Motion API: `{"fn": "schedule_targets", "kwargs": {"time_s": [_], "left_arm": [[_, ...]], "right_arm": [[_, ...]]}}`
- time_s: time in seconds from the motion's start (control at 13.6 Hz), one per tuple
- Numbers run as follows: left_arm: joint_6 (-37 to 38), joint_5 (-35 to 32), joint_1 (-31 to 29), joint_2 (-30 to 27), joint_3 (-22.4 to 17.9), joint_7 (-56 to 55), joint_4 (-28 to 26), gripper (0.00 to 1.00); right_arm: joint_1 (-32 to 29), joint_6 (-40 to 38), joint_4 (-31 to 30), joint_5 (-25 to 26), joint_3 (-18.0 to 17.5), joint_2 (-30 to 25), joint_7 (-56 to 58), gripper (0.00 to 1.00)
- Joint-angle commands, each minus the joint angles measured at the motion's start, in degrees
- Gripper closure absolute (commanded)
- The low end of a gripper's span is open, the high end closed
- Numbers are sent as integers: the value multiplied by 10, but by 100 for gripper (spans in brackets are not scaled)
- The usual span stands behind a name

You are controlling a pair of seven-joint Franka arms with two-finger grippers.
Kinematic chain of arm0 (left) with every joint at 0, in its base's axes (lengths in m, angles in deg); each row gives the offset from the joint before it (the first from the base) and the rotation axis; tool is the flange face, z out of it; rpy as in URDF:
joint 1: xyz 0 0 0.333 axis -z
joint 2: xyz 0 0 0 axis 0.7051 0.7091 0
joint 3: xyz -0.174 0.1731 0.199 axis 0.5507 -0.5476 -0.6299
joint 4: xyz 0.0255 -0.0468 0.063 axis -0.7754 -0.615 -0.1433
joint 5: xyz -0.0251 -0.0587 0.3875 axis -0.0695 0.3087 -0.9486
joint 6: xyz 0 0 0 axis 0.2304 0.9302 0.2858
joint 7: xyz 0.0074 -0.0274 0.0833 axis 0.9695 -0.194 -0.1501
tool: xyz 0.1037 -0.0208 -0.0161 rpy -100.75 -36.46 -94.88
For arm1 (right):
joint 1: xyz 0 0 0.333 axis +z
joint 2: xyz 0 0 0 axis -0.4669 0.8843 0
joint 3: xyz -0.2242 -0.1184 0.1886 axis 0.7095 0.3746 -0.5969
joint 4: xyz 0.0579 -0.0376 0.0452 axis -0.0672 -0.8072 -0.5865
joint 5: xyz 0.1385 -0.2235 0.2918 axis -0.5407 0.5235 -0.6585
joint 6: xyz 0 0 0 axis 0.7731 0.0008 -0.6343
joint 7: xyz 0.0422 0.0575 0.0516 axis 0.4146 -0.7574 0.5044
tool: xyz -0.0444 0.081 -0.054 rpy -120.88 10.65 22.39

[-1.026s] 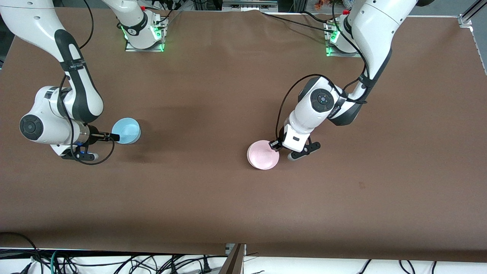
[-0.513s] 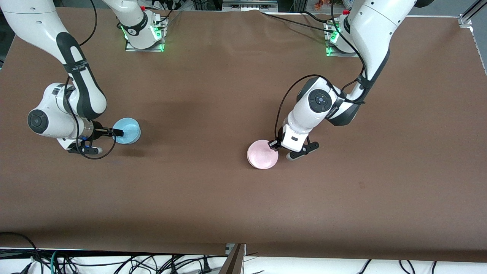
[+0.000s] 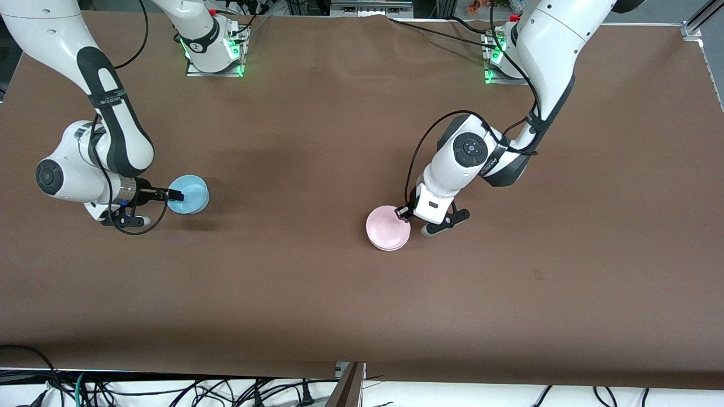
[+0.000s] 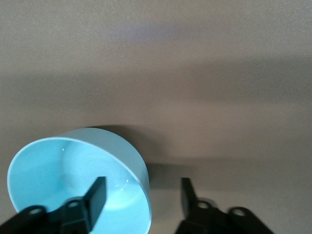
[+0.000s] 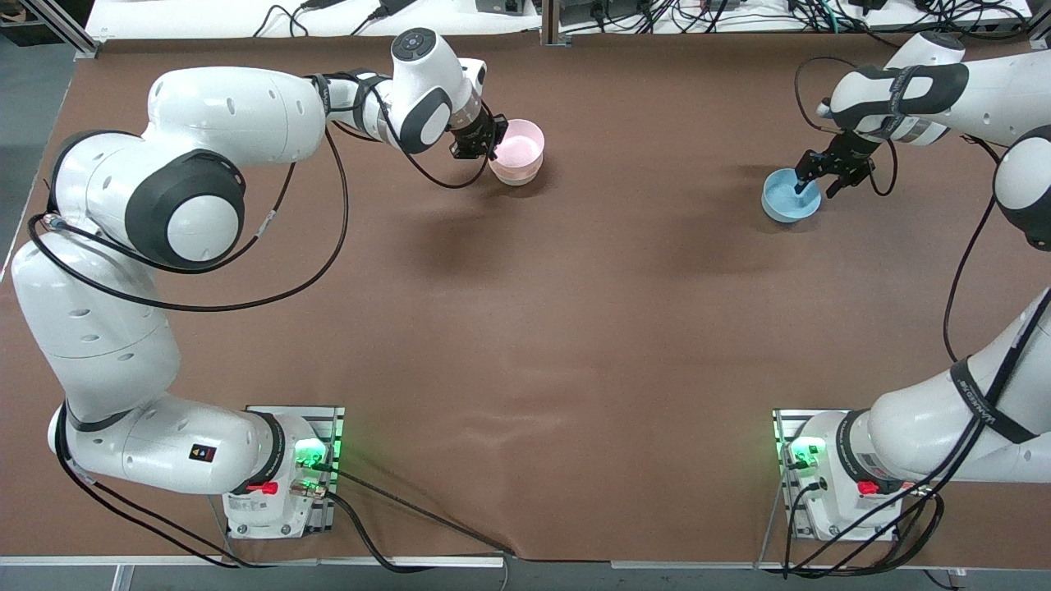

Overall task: Stack pink and blue bowls on white bowl
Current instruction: 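Release the pink bowl with the left gripper while the right gripper grasps blue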

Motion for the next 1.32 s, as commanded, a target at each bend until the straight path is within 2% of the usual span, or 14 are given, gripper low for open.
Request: {"fn": "schedule_targets", "kwargs": {"time_s": [0.0,0.29,0.51,0.73,0.95,1.25], "left_arm": [[-1,-13,7,8,-6,-14,12,100],[-9,-23,7,17,-8,-14,12,100],[-9,-24,8,21,-8,-14,12,100],[-25,-34,8,27,-9,-15,12,100],[-25,-35,8,28,-9,-15,12,100],[-25,-35,7,26,-9,-14,14,83]], "right_arm": [[-6,7,-21,-26,-3,-14,17,70],[-6,5,-18,-29,-5,-13,16,100],[-6,6,-15,-32,-9,-13,8,100],[-5,4,-5,-60,-11,-14,9,100],[-4,-49,40,-63,-23,-17,9,100],[2,-126,119,-65,-51,-13,6,100]]}}
